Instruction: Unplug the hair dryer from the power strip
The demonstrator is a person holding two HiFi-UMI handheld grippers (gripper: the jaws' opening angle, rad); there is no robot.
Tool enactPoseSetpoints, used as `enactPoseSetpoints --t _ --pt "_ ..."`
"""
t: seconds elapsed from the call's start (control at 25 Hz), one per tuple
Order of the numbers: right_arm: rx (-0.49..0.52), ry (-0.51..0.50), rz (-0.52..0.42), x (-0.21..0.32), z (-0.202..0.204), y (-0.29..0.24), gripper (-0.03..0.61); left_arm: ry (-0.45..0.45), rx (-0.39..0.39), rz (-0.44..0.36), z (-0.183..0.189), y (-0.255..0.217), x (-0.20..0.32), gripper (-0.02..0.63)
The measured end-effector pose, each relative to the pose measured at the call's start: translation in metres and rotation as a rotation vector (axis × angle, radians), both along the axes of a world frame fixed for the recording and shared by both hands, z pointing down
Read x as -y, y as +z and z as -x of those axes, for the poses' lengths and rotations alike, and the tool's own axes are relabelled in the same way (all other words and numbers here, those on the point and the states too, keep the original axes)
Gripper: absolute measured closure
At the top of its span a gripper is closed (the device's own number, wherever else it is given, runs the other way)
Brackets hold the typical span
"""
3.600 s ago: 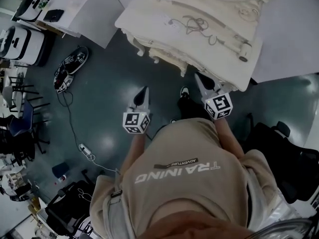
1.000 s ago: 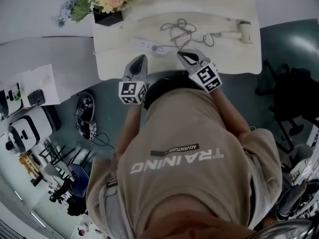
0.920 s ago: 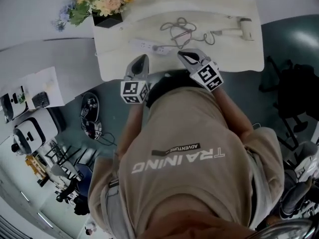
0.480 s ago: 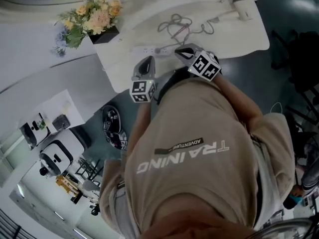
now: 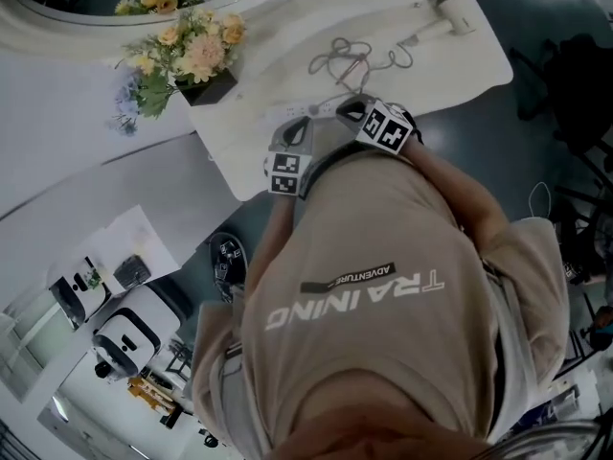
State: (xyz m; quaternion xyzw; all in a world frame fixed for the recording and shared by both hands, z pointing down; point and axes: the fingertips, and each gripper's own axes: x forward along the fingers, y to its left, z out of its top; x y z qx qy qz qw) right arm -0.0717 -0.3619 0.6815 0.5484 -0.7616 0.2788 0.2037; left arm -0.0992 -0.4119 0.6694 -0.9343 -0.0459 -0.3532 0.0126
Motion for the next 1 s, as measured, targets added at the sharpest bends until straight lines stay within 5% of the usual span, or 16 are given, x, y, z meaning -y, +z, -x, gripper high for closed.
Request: enactPoseSetpoints --t 0.28,0.64,1.0 --pt "-0.073 0.061 0.066 0.02 0.0 0.024 0.575 0.162 0.056 -0.014 -0.007 0.017 0.0 0.517" --pt "-0.066 0.091 0.125 0.022 0.0 0.042 0.574 0.312 0.098 -0.045 -0.025 0.028 -0.006 0.517" --pt "-0.079 0.087 0.123 0.02 0.0 0.042 0.575 0.337 0.138 -0.094 -0.035 0.042 -0.006 0.518"
